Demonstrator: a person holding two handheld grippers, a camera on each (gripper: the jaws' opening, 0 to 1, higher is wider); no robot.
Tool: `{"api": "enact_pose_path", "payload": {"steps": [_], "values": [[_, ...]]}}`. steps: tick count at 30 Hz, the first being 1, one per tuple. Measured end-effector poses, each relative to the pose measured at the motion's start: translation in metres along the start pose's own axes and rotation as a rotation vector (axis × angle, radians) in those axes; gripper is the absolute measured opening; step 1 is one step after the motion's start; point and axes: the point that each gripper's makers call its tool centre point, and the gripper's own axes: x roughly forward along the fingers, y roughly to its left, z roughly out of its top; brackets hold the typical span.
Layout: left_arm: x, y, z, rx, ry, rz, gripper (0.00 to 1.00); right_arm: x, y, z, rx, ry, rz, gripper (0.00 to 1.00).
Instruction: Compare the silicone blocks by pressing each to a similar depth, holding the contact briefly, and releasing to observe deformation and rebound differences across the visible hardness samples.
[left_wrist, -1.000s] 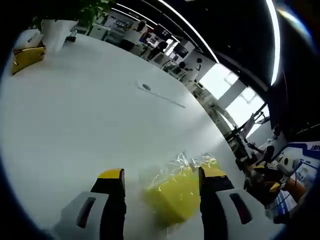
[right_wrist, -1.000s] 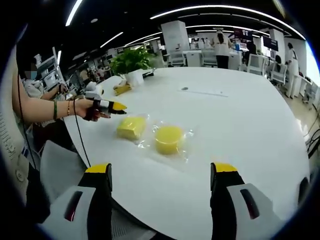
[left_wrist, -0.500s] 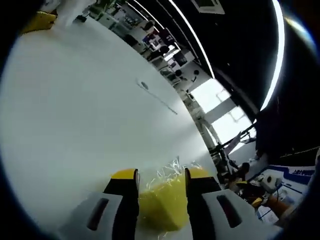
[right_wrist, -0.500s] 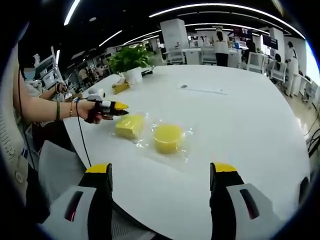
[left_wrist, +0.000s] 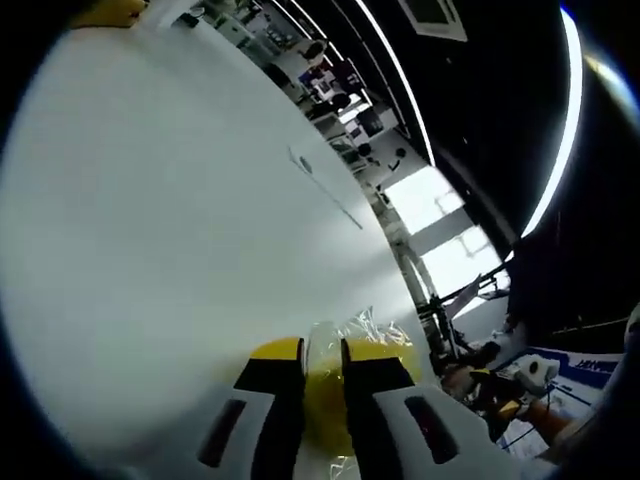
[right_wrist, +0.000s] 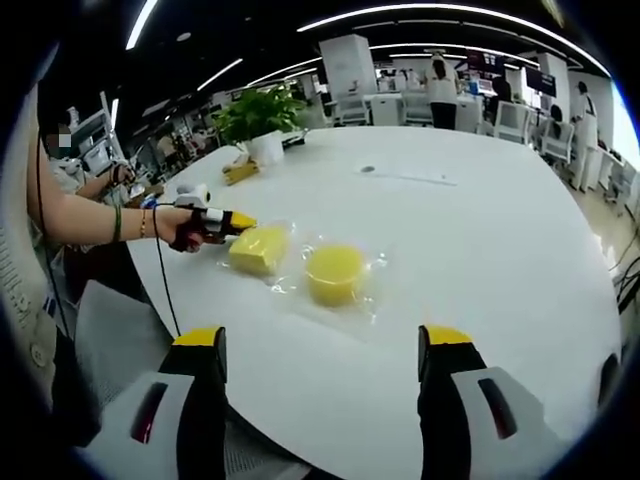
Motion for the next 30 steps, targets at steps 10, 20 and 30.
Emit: {"api": "enact_pose_path", "payload": {"steps": [10,20,30], "values": [[-0.001,-0.003,0.001,0.034,-0.003,-0.02,0.0,0.0,0.0,0.0,0.0,0.002,0.001,0.73],[-0.004,-0.006,-0.002,0.103,0.027,0.013,0.0,0.0,0.001,0.001,-0.008,-0.008,0.009,0.73],[-0.005,-0.023,0.005,0.213,0.013,0.069,0.0,-0.001,0.003,0.003,-0.012,-0.02,0.018,0.72]]}}
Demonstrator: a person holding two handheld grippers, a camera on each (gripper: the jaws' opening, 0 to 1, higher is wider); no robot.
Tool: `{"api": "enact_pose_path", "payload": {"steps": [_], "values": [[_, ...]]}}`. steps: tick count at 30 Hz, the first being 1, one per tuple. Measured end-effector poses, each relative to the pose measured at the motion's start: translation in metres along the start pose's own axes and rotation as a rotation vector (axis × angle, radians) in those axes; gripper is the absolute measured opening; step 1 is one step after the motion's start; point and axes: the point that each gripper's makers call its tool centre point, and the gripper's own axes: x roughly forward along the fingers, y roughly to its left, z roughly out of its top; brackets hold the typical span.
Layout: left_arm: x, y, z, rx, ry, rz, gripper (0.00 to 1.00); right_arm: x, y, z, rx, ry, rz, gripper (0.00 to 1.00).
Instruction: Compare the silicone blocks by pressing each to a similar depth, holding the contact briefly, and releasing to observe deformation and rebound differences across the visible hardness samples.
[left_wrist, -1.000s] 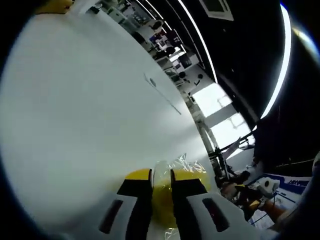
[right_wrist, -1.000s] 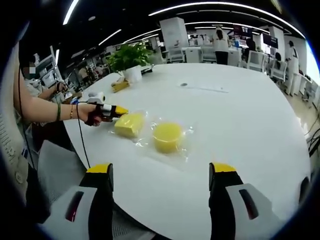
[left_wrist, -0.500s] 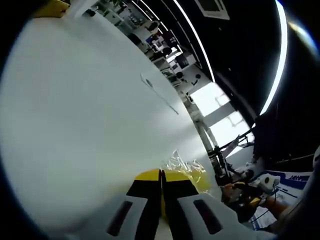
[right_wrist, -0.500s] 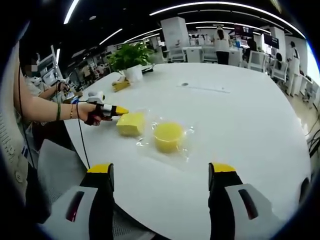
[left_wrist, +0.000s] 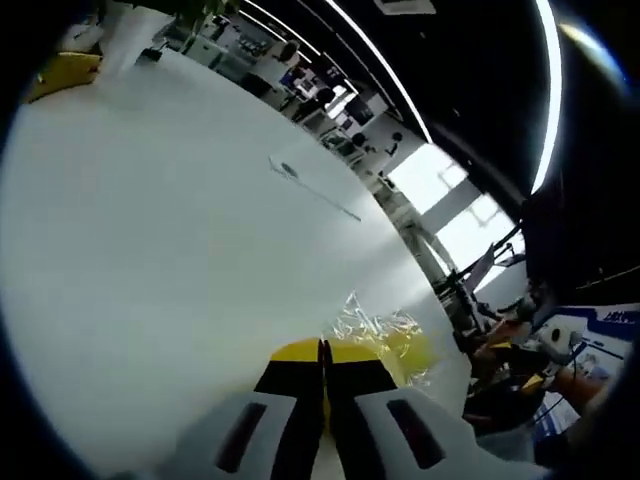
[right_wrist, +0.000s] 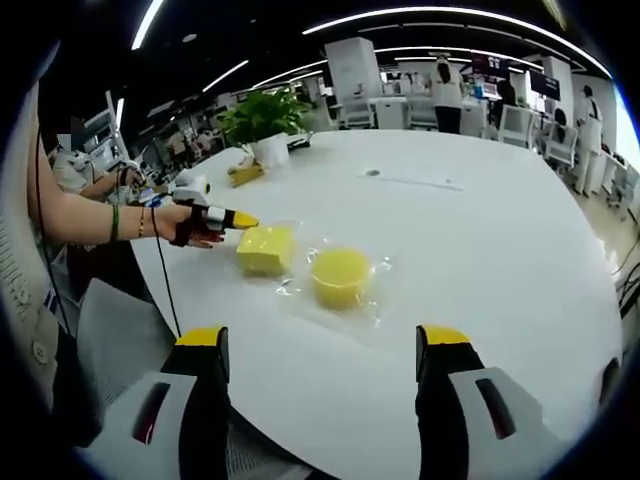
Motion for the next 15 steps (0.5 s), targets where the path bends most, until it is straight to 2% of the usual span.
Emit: {"api": "enact_pose_path", "payload": {"steps": [4,9,15], "values": [[-0.001,-0.01,0.005,0.056,-0.005,0.008,0.0,0.0,0.001,0.0,-0.002,-0.003,0.005,0.72],[-0.002,-0.028,0.015,0.169,-0.019,0.016,0.0,-0.003,0.002,0.004,-0.008,-0.021,0.008,0.71],[-0.003,-0.049,0.015,0.242,-0.016,0.007,0.0,-0.006,0.003,0.006,-0.018,-0.034,0.007,0.71]]}}
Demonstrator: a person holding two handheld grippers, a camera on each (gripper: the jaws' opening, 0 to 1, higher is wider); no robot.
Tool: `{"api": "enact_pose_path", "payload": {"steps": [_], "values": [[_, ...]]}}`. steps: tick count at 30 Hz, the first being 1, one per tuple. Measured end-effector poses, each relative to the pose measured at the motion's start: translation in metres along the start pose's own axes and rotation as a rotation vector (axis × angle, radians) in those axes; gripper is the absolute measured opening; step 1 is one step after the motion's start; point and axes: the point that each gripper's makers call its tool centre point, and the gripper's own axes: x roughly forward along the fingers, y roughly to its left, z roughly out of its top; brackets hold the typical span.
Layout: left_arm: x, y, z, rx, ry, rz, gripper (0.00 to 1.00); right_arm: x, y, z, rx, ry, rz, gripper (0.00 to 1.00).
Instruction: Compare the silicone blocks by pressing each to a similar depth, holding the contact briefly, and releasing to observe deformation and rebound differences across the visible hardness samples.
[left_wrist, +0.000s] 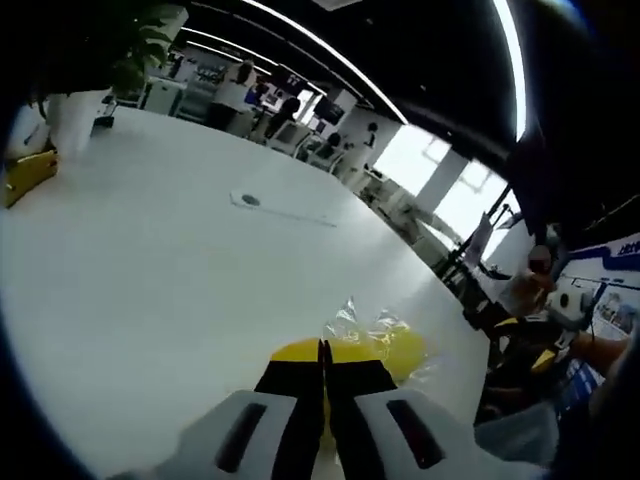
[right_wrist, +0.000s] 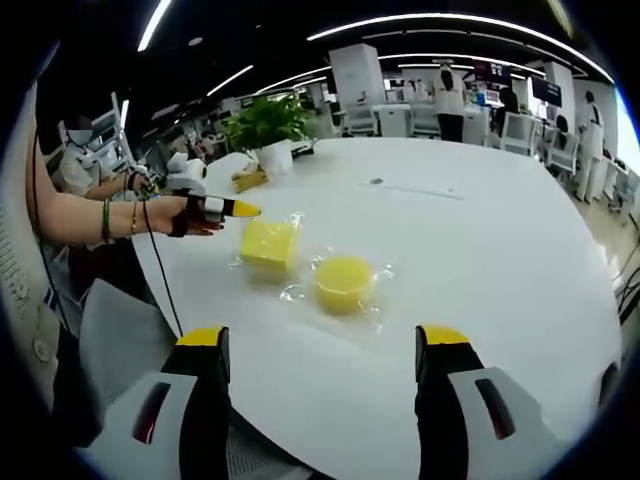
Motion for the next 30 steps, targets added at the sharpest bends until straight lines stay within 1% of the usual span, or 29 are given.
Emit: {"api": "enact_pose_path", "payload": {"steps": [4,5,7,11,20,26,30], "values": [[-0.001,-0.01,0.002,0.061,0.0,0.006,0.0,-0.003,0.003,0.0,-0.003,-0.009,0.003,0.71],[-0.002,-0.012,0.002,0.1,0.009,0.02,0.0,-0.004,0.004,0.001,-0.004,-0.012,0.004,0.71],[-0.003,-0.019,0.004,0.175,0.008,0.024,0.0,-0.006,0.005,0.0,-0.005,-0.016,0.004,0.71],[-0.003,-0.035,0.004,0.227,0.011,0.019,0.0,-0.009,0.008,0.001,-0.013,-0.024,0.007,0.7],[-0.009,-0.057,0.006,0.24,-0.002,0.001,0.0,-0.019,0.015,0.005,-0.036,-0.049,0.009,0.7],[-0.015,-0.065,0.005,0.265,-0.002,0.007,0.0,-0.025,0.018,0.007,-0.047,-0.065,0.007,0.7],[-0.023,-0.07,0.009,0.268,-0.015,0.008,0.0,-0.027,0.02,0.008,-0.054,-0.072,0.008,0.7]]}}
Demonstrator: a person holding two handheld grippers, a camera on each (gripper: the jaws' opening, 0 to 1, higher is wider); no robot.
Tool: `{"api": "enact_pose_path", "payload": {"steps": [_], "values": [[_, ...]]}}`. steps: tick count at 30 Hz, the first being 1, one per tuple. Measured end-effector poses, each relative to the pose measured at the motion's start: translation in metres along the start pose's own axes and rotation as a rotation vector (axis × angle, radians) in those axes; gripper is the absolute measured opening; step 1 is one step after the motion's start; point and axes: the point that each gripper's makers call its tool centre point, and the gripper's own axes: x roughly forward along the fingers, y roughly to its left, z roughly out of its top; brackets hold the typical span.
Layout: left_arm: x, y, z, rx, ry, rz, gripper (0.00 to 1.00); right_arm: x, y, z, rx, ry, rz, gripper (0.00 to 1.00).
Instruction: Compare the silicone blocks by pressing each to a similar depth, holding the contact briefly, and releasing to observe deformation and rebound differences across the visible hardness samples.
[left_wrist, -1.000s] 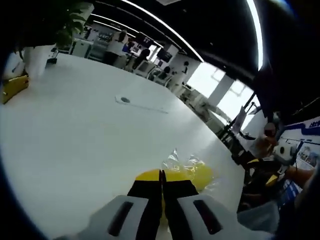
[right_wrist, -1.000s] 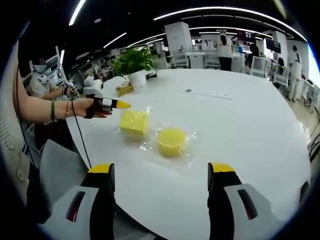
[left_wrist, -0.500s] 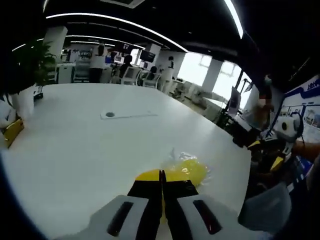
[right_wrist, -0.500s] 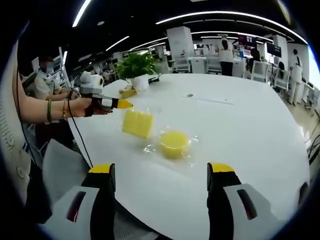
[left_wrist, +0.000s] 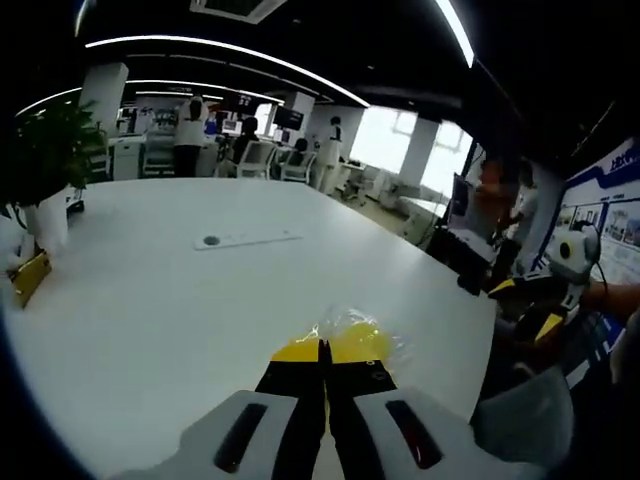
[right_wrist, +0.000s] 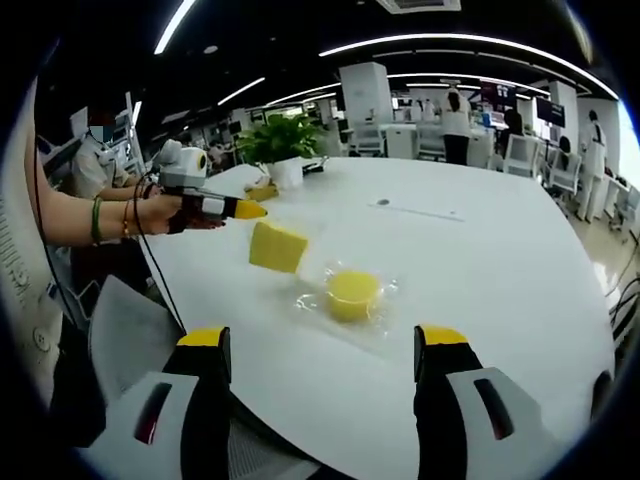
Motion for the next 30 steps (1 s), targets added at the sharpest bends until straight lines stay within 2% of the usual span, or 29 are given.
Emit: {"api": "enact_pose_path", "payload": {"steps": [16,30], "values": [[-0.025,-0.016,0.028,0.066,-0.035,0.005,0.0,-0.012,0.003,0.008,-0.024,-0.044,0.0,0.7],[-0.035,-0.033,0.059,0.111,-0.056,-0.027,0.0,-0.018,-0.008,0.018,-0.051,-0.058,0.005,0.7]]}}
